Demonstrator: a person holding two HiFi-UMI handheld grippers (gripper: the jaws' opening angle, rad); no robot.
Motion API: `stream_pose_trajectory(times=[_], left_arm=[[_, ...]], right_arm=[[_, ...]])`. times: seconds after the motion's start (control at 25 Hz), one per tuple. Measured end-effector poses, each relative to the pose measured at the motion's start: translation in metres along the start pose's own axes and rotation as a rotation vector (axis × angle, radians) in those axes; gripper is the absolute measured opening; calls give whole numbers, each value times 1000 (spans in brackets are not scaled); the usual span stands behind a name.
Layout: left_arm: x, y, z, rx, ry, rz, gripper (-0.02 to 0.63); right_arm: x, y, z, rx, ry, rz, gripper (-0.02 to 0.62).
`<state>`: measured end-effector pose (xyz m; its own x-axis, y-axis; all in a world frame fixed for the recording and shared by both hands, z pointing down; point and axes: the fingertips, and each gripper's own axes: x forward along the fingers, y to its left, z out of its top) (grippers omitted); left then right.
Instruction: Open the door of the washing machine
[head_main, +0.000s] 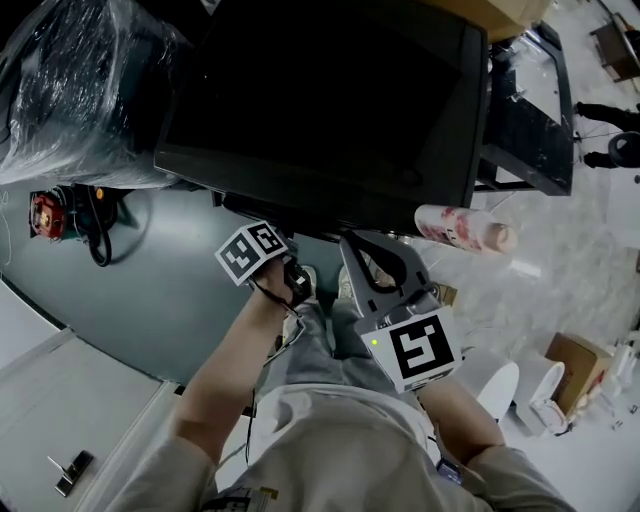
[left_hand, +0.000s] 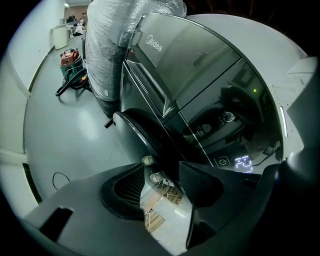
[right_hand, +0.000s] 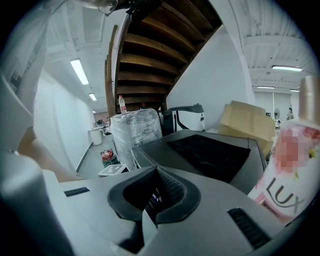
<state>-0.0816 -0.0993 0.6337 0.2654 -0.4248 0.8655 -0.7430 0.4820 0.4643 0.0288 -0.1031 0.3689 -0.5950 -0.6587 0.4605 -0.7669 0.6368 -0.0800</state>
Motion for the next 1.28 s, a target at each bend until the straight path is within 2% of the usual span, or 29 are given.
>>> stream_pose_trajectory(times=[0.24,0.4,0.68,0.84,1.04,1.28], left_arm=[[7,0,-5,-43,-24,20,222],[8,-3,-9,-143,-37,11,222],[22,-4,-13,-207,-39,1,225],[25,-6,-12,-198,-39,-14,224],[25,-7,-14,-239,-41,-28,191],[18,0,-20,-199,-63,-40,189]], right_arm=[[4,-11,-4,-19,1,45,28],[9,-10,-5,-43,-7,67,28],[5,-14,-16,-21,-6,59,28],[1,-17,-25,1,5,48,28],[1,-14,-28,-1,4,53,28],[4,-11,-31,0,11,63,28]])
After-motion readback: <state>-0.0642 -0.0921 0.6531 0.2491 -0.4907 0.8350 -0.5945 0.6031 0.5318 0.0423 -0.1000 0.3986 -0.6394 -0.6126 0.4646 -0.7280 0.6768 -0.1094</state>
